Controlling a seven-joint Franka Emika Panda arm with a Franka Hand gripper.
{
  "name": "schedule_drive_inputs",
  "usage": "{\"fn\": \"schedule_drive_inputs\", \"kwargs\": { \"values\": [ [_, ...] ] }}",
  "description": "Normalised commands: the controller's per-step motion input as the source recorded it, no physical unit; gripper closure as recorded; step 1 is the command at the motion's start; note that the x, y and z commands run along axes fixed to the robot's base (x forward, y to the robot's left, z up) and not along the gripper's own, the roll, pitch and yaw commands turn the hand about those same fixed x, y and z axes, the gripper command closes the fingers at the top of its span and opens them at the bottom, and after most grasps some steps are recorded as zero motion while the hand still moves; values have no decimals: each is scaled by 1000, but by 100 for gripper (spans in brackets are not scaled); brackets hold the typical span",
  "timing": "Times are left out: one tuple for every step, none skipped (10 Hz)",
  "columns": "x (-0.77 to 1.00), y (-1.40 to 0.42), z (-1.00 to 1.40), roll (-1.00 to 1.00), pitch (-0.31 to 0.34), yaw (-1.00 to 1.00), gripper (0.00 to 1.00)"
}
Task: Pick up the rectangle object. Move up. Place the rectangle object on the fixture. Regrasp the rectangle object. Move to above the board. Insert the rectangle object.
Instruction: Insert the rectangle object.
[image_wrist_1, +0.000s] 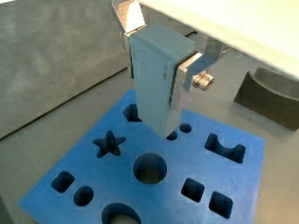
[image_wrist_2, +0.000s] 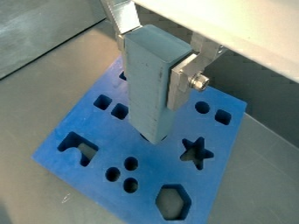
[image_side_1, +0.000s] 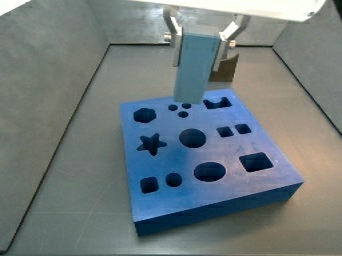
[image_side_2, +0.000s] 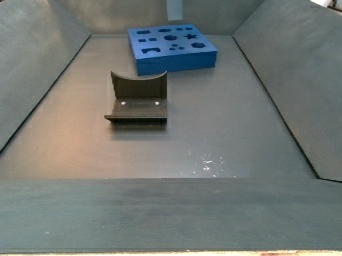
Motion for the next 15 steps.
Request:
{"fn": "schedule_drive_inputs", "kwargs": {
  "values": [
    [786,-231,-211,211,489,191,100],
    [851,-117,-189,103,543,160,100],
    [749,0,-17,57,554,117,100],
    [0,0,0,0,20,0,100],
    [-174,-66,491,-217,0,254,100],
    [80,-420,714,-414,283,186,100],
    [231,-437,474,-643,289,249,100],
    [334,-429,380,-531,369,349,100],
    [500,-340,57,-374,397,506,100],
    [594,-383,-194,-669,449,366,100],
    [663,-54,-231,-454,443,303,100],
    [751,0,-69,-134,406,274,100],
    [31,0,0,0,0,0,100],
    [526,203,0,-129,417,291,100],
    [531,206,0,-171,469,280,100]
  ]
}}
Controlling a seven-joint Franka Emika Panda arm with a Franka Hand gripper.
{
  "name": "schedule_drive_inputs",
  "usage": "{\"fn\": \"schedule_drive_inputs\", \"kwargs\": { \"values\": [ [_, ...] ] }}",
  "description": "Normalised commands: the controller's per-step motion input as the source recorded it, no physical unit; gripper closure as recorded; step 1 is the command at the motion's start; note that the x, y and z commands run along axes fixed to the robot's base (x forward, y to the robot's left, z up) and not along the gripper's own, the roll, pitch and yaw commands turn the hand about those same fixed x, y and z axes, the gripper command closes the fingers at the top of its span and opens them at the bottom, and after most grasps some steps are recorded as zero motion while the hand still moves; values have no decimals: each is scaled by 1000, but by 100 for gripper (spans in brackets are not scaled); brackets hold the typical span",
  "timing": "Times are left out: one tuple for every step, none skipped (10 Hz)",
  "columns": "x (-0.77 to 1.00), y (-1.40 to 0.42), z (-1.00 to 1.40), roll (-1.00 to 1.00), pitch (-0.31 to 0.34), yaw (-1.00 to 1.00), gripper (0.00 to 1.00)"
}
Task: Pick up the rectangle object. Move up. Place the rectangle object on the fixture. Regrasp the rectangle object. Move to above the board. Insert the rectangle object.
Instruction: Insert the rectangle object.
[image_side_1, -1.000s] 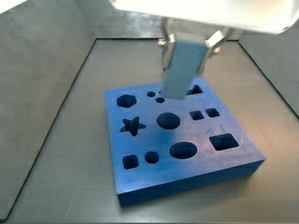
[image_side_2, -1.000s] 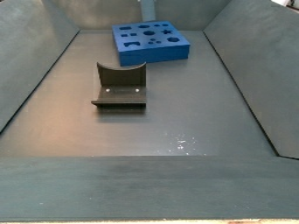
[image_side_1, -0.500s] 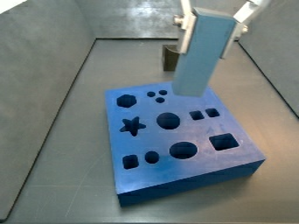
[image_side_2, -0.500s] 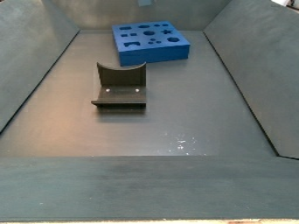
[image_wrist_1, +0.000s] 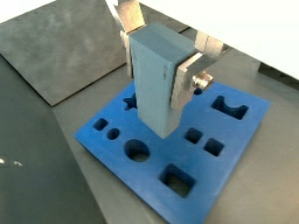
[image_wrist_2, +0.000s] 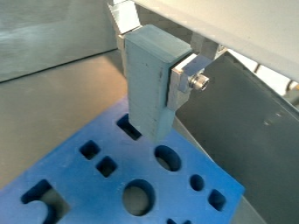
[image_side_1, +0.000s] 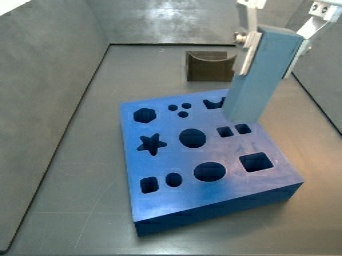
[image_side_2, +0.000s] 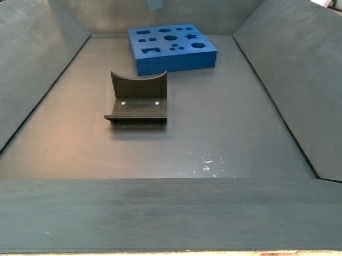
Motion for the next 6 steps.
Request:
{"fn": "schedule_drive_inputs", "kwargs": {
  "values": [
    [543,214,0,-191,497,260,100],
    [534,209,-3,-194,494,260,100],
    [100,0,0,-46,126,91,100],
    [14,0,0,54,9,0,100],
    [691,-126,-226,314,469,354,100],
    [723,-97,-466,51,471,417,100]
  ]
}}
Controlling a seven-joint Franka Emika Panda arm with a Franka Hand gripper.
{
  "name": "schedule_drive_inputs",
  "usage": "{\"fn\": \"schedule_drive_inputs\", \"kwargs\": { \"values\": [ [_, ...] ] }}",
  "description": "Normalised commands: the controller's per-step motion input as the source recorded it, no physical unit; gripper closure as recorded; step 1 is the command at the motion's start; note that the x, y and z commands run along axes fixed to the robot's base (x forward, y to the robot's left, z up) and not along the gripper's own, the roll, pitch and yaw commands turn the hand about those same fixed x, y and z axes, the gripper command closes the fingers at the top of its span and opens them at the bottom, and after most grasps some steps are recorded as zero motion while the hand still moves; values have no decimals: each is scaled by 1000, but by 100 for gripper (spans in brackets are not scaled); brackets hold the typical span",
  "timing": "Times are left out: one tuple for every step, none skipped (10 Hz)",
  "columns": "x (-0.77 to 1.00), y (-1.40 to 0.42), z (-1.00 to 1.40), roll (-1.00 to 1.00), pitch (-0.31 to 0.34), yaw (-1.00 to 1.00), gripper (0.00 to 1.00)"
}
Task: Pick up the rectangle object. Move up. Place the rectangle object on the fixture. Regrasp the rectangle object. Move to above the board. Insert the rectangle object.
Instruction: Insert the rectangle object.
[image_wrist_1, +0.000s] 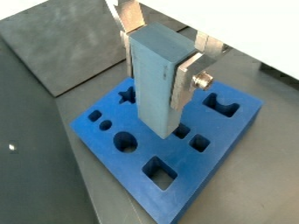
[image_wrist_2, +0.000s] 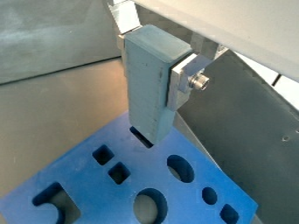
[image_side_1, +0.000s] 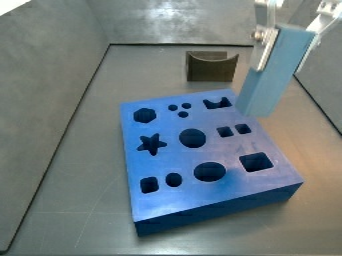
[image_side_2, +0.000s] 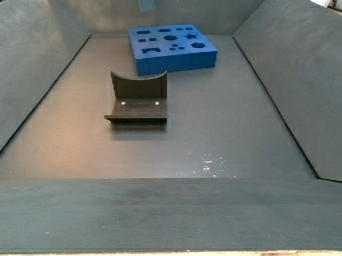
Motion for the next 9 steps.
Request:
{"fn": "schedule_drive_inputs", "kwargs": {
  "values": [
    [726,-134,-580,0,469,417,100],
    [740,-111,-546,14,454,417,100],
    [700,-189,-454,109,434,366,100],
    [29,0,0,34,20,0,100],
    [0,-3,0,57,0,0,100],
    [240,-323,20,554,177,-169,100],
    [614,-437,0,843,446,0,100],
    [0,-3,31,83,0,-63,100],
    [0,-17,0,11,3,0,100]
  ]
}}
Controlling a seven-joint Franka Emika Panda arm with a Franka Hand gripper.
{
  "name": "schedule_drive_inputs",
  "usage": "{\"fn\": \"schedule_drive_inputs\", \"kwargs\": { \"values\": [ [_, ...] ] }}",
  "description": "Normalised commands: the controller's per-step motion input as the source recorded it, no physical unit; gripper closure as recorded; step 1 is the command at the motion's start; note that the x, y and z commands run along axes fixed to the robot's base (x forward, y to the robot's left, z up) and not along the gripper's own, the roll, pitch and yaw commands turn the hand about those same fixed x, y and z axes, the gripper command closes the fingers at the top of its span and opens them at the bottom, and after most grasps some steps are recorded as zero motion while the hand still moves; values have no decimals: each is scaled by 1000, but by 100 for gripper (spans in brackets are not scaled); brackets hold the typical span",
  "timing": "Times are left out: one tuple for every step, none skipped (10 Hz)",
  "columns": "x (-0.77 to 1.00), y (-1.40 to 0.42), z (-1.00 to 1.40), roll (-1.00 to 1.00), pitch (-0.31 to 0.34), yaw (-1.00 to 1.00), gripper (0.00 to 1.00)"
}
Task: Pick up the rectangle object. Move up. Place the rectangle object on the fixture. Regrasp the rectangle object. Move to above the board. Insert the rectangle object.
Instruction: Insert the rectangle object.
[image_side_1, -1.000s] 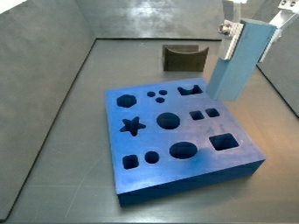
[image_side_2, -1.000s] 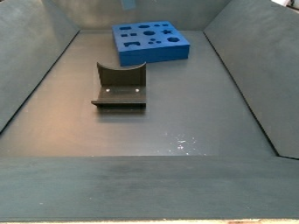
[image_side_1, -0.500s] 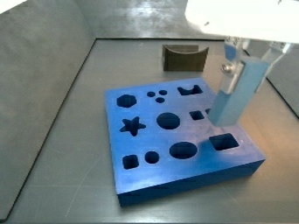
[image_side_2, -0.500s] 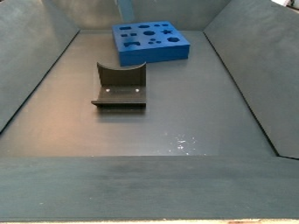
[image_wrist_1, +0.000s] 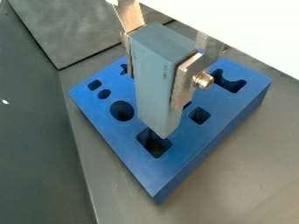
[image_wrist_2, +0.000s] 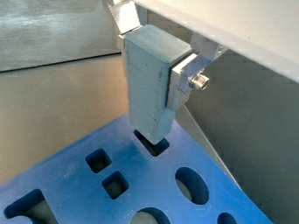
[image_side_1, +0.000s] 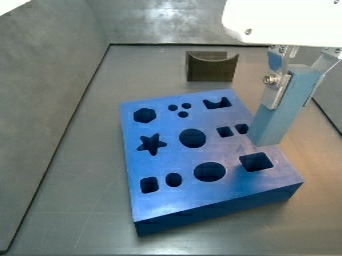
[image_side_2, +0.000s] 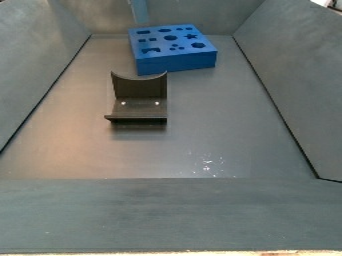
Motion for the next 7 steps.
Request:
{"fn": "schedule_drive_inputs", "kwargs": {
  "values": [
    [469,-426,-91,640,374,-106,100],
    [374,-403,0,586,346,-54,100],
    [0,0,0,9,0,0,100],
    [23,0,0,0,0,0,100],
    [277,6,-517,0,0,0,100],
    [171,0,-891,0,-314,0,100],
    [34,0,-249,0,-83,0,100]
  ]
}}
